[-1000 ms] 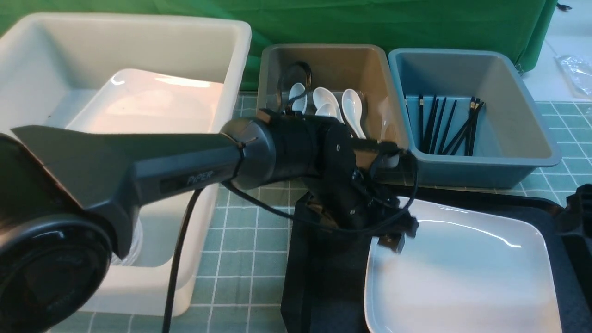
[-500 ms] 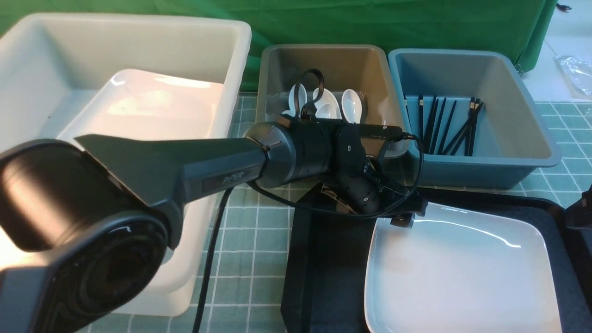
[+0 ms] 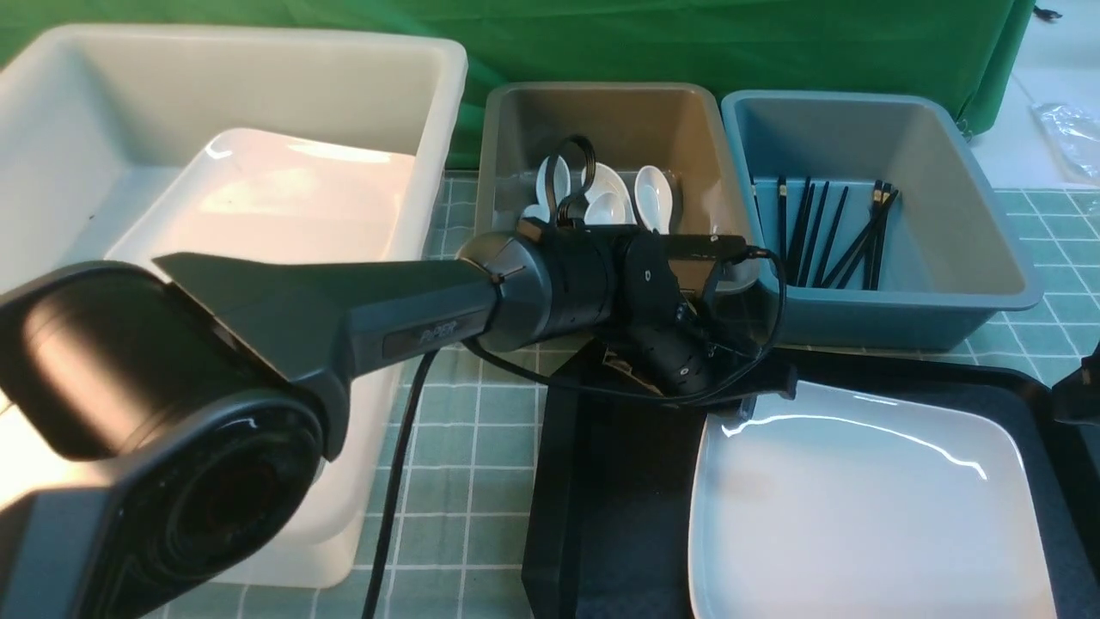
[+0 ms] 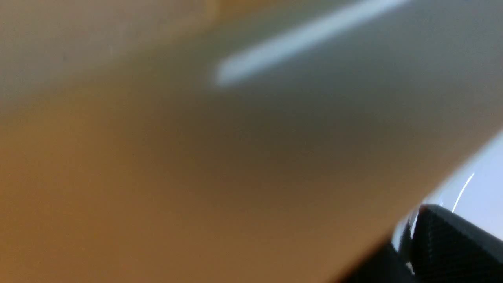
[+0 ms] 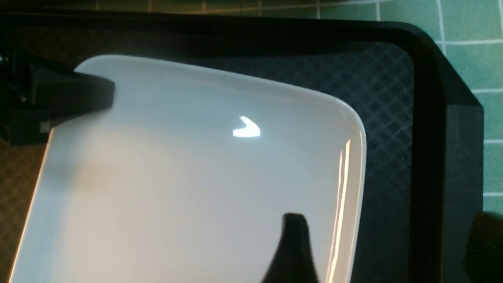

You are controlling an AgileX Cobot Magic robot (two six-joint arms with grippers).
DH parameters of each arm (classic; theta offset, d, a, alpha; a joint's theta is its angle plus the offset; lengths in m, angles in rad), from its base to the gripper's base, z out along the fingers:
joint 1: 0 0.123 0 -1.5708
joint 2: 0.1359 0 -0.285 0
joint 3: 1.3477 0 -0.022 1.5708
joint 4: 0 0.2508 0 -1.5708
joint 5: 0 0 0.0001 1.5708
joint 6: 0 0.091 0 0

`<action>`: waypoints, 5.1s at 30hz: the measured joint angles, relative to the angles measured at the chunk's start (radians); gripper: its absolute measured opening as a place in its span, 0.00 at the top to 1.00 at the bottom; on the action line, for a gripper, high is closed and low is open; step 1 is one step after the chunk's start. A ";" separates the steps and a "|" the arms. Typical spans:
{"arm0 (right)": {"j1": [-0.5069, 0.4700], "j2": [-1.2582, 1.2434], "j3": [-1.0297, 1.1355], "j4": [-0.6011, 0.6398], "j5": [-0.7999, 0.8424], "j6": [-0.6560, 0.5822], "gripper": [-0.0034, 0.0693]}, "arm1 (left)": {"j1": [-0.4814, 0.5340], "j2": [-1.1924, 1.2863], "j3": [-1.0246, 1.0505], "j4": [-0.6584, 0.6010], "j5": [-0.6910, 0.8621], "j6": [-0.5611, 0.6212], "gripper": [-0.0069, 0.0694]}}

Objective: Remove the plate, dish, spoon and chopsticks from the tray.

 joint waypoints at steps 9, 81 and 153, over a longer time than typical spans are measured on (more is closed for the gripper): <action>0.000 0.000 0.000 0.000 -0.003 -0.003 0.17 | 0.017 -0.063 0.003 0.008 0.176 0.004 0.77; 0.000 0.000 0.000 0.000 -0.014 -0.004 0.17 | 0.774 -0.734 -0.049 0.112 0.210 -0.040 0.88; 0.000 -0.649 -0.512 -0.053 0.100 -0.052 0.92 | 0.967 -1.316 0.335 -0.276 0.432 0.397 0.91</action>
